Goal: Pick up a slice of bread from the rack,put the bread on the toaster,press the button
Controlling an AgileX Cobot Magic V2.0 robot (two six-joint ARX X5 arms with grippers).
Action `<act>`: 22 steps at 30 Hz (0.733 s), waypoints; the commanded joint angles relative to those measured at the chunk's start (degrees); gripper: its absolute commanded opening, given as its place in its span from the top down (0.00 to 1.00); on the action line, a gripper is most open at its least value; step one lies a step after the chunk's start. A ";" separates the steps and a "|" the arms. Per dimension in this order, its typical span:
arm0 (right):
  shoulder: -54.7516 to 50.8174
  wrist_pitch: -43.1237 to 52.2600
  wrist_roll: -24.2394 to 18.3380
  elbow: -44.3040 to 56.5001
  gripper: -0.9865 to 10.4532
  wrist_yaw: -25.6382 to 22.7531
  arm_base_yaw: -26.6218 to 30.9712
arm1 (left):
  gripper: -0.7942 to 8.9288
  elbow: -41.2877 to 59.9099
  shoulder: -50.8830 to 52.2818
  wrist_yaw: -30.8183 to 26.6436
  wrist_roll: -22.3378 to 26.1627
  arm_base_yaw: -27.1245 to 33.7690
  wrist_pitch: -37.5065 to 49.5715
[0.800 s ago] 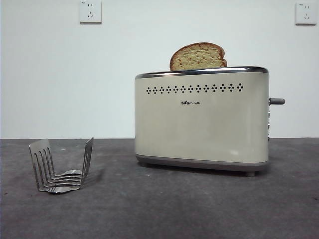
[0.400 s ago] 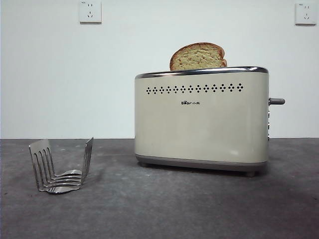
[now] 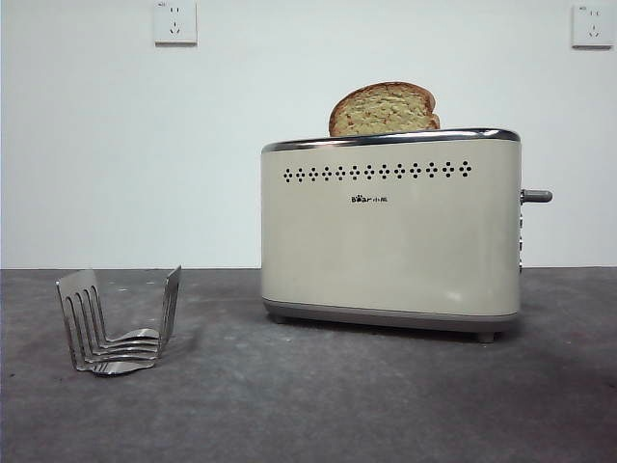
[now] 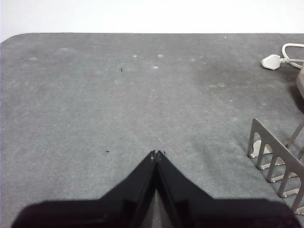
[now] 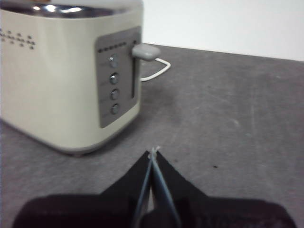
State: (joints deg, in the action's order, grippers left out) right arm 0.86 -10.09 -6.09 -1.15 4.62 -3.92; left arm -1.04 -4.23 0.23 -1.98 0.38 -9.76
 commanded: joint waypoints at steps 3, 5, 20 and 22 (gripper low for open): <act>-0.44 -0.59 0.72 0.33 0.91 -3.45 1.90 | 0.92 0.59 0.09 0.20 0.26 0.20 0.26; -0.42 -0.79 2.58 0.33 0.91 -6.93 2.08 | 0.92 0.59 0.09 0.20 0.26 0.20 0.24; -0.33 -0.66 4.48 0.28 0.91 -6.78 2.05 | 0.92 0.59 0.09 0.17 0.26 0.20 0.22; -0.33 -0.66 4.48 0.28 0.91 -6.78 2.05 | 0.92 0.59 0.09 0.17 0.26 0.20 0.22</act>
